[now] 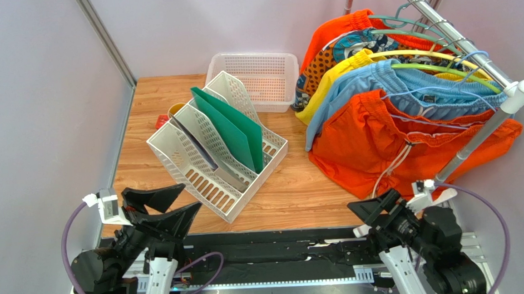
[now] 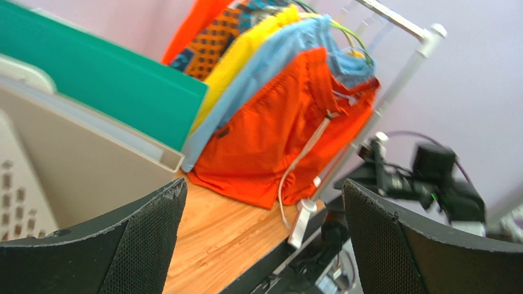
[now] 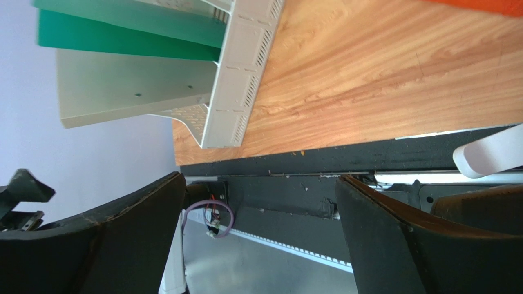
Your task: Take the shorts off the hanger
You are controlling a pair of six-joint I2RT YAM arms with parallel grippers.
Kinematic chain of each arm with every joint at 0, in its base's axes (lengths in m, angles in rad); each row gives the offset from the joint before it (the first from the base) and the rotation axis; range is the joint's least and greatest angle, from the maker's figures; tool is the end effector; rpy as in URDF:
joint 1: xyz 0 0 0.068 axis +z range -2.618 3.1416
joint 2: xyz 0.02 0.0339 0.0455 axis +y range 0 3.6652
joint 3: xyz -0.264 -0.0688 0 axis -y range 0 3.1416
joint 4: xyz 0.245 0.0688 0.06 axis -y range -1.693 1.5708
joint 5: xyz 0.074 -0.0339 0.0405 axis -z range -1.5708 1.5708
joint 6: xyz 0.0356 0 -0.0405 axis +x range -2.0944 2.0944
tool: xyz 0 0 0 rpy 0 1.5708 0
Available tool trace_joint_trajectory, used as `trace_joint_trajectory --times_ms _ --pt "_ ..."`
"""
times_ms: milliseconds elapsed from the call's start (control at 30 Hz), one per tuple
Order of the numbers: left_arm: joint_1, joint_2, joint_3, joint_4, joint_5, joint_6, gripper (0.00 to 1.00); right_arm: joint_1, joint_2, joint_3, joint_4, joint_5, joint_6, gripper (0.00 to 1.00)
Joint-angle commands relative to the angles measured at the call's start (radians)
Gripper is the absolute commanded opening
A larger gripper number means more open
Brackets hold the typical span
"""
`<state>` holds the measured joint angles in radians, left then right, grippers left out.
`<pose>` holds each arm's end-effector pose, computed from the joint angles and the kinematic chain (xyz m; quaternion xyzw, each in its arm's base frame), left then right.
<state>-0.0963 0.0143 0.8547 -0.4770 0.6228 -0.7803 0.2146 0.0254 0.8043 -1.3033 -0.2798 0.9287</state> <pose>-0.0309 -0.0179 0.3764 0.0564 0.5937 -0.4901 0.6358 -0.0197 0.0058 0.2808 0.2345 0.8280 0.3693 0.3508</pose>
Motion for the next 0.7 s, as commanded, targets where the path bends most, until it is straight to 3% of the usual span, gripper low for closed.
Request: trace_joint_trajectory --times_ms 0,67,167,467,667 --pt "0.006 0.112 0.139 -0.410 -0.259 -0.078 0.99 -0.001 0.024 0.125 -0.117 0.083 -0.051 1.00" --pt "0.006 0.177 0.271 -0.568 -0.356 -0.103 0.99 0.000 0.057 0.176 -0.136 0.105 -0.080 1.00" --pt "0.006 0.265 0.342 -0.607 -0.316 -0.021 0.99 -0.001 0.112 0.235 -0.149 0.116 -0.125 1.00" --pt "0.006 0.334 0.297 -0.404 -0.120 -0.138 0.99 -0.001 0.277 0.355 -0.228 0.153 -0.183 1.00" --pt "0.006 0.433 0.282 -0.158 0.031 -0.159 0.95 -0.001 0.347 0.395 -0.258 0.120 -0.171 1.00"
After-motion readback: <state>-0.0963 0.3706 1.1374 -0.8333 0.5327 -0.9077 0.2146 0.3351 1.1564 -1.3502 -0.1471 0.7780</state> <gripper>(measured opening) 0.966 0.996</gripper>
